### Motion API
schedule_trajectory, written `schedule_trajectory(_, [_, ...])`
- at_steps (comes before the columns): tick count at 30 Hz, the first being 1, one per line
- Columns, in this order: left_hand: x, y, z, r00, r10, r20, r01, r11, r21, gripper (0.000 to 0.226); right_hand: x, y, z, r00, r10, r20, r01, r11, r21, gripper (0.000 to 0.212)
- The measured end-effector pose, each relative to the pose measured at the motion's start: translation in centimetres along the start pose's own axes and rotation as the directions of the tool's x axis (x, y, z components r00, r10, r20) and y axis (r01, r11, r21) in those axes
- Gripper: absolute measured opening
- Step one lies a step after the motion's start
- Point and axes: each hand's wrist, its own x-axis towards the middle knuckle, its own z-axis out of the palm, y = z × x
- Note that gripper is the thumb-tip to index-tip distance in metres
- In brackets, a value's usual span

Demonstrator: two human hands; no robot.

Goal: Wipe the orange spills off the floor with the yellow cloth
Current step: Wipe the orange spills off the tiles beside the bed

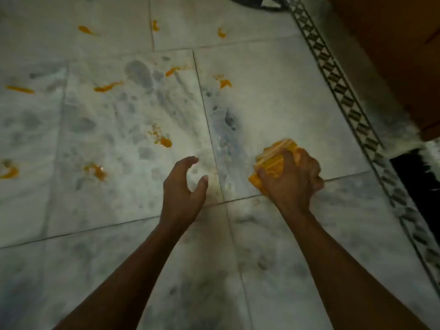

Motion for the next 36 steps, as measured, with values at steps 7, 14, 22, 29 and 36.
schedule_trajectory(7, [1.0, -9.1, 1.2, 0.988, 0.151, 0.031, -0.153, 0.980, 0.127, 0.058, 1.6, 0.8, 8.9, 0.994, 0.111, -0.004, -0.111, 0.984, -0.140, 0.089])
schedule_trajectory(14, [-3.8, -13.4, -3.5, 0.998, 0.066, 0.017, -0.066, 0.878, 0.475, 0.062, -2.4, -3.8, 10.6, 0.888, -0.432, 0.157, 0.451, 0.885, -0.116, 0.070])
schedule_trajectory(22, [-2.5, -17.7, -9.8, 0.965, 0.010, -0.263, 0.170, 0.740, 0.650, 0.061, -3.0, -8.9, 14.1, 0.936, -0.313, 0.163, 0.341, 0.921, -0.189, 0.082])
schedule_trajectory(29, [-4.0, -21.5, -15.6, 0.835, -0.229, -0.500, 0.512, 0.656, 0.555, 0.077, -11.9, -10.5, 15.2, 0.545, -0.800, 0.250, 0.838, 0.529, -0.135, 0.079])
schedule_trajectory(36, [-4.3, -24.0, -16.0, 0.856, -0.157, -0.492, 0.440, 0.720, 0.537, 0.064, -8.0, -22.7, 22.3, 0.790, -0.596, 0.143, 0.613, 0.773, -0.162, 0.079])
